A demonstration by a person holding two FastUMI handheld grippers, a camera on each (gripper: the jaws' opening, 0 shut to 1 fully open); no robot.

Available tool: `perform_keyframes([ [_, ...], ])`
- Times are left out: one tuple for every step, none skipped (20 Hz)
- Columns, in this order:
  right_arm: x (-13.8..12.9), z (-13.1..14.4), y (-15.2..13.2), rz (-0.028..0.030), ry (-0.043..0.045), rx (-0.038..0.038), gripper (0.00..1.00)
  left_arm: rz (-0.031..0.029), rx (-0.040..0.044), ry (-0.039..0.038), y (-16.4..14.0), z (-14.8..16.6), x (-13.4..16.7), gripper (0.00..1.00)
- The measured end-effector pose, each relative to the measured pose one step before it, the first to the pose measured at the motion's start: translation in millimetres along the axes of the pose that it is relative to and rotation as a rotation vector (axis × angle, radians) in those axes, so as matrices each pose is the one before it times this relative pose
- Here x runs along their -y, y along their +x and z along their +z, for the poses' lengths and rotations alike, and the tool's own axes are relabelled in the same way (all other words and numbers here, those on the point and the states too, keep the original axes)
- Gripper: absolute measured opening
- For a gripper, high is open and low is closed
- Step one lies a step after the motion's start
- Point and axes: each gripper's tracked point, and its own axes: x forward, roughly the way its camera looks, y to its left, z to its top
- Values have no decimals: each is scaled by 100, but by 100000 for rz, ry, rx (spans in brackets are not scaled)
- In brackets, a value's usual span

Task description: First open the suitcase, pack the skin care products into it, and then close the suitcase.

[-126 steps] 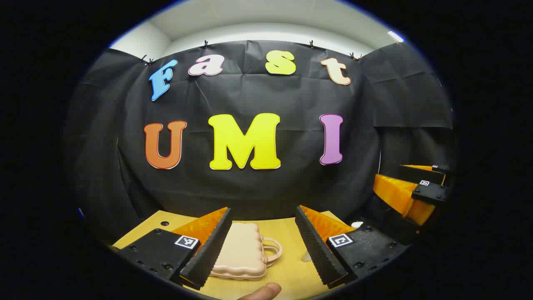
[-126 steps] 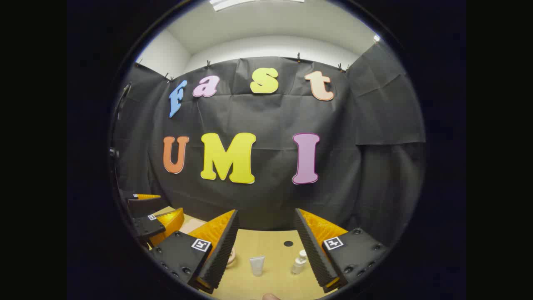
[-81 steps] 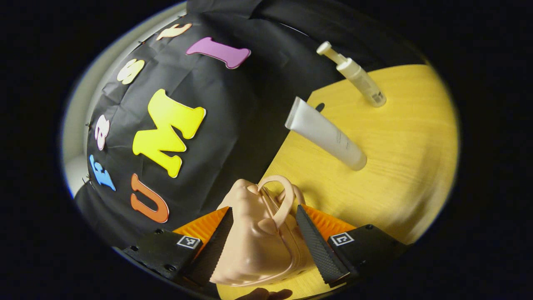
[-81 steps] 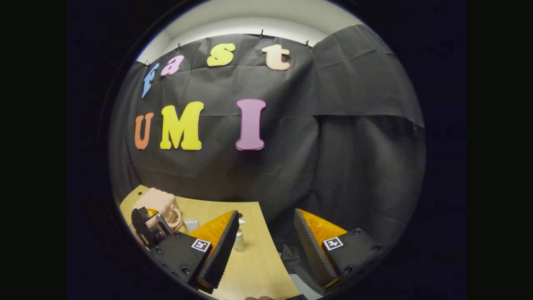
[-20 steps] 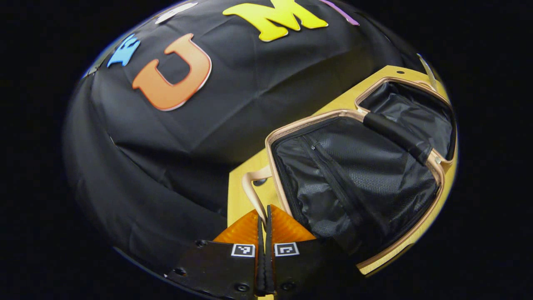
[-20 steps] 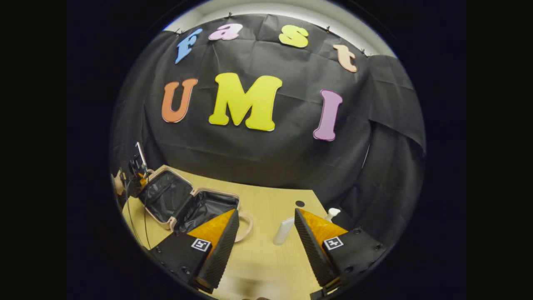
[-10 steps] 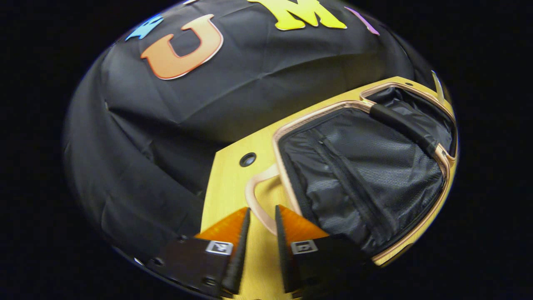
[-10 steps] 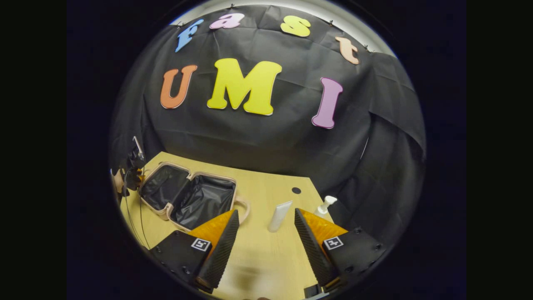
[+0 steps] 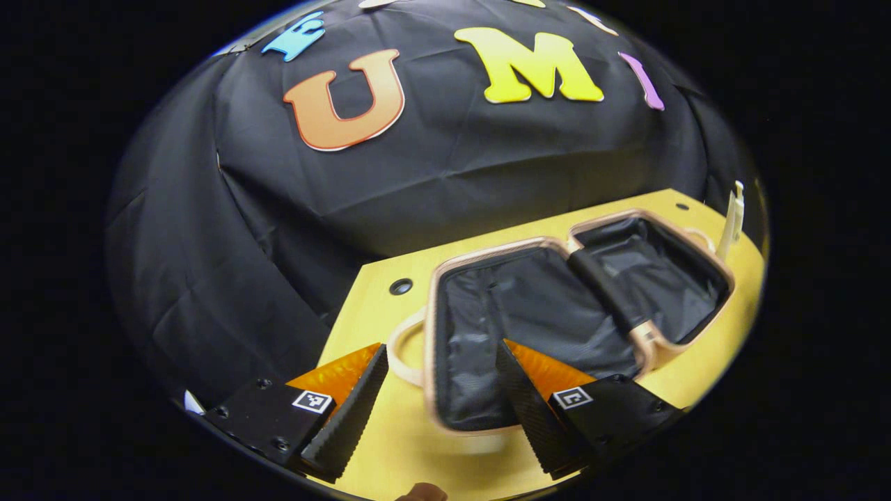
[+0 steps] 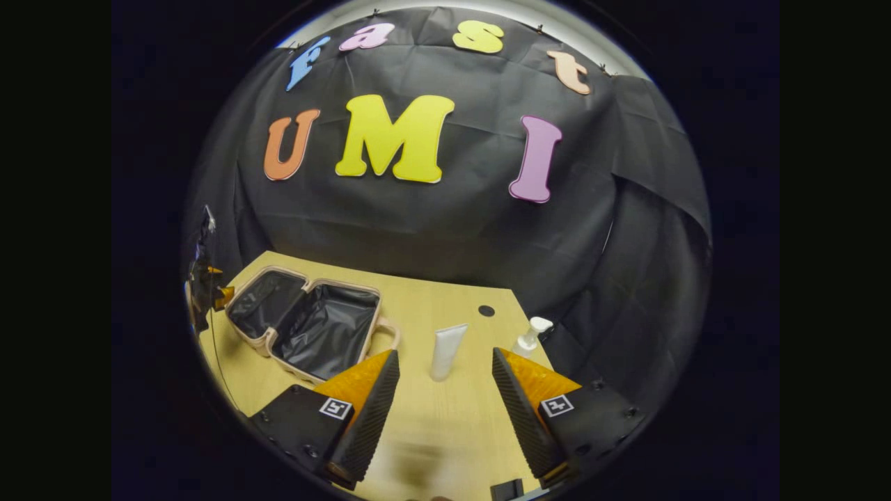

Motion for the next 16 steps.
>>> perform_keyframes([
  [1039,-308,153,467,-530,286,80,-1754,1524,-2006,-828,847,2424,99],
  [994,-103,228,821,-164,293,80,-2463,1616,-1711,-638,950,2796,99],
  [1066,-94,237,612,-80,464,80,-3890,1211,-1827,-608,743,3048,99],
  [1101,-90,290,763,-283,245,80,-4290,1561,-1624,-286,782,3397,99],
  [1003,-326,309,598,-443,-36,80,-4568,694,-1130,64,438,3519,99],
  [1172,-236,283,537,-218,-353,80,-3883,402,-824,232,95,3519,99],
  [1068,-209,414,701,-60,-342,79,-3347,255,-81,411,349,3356,99],
  [1085,-275,164,500,-3,-299,79,-3561,-453,134,723,202,2854,99],
  [961,-317,239,763,-230,-358,79,-2911,-468,71,835,19,2814,99],
  [966,-217,265,667,-614,-337,80,-2976,-1001,402,820,63,2354,99],
  [1007,-202,229,357,-396,21,79,-2612,-362,586,548,252,2178,99],
  [857,-143,291,661,-205,-196,80,-2071,-326,1065,564,645,1909,99],
  [891,-389,268,312,-53,-341,80,-1558,-414,958,824,350,1885,99],
  [855,-144,232,45,233,-57,79,-1282,98,1185,1045,234,1825,99],
  [860,-469,175,160,261,-419,79,-2009,-326,480,981,167,1614,99],
  [575,-261,148,1155,840,-658,79,-2266,-246,339,1055,35,1523,99],
])
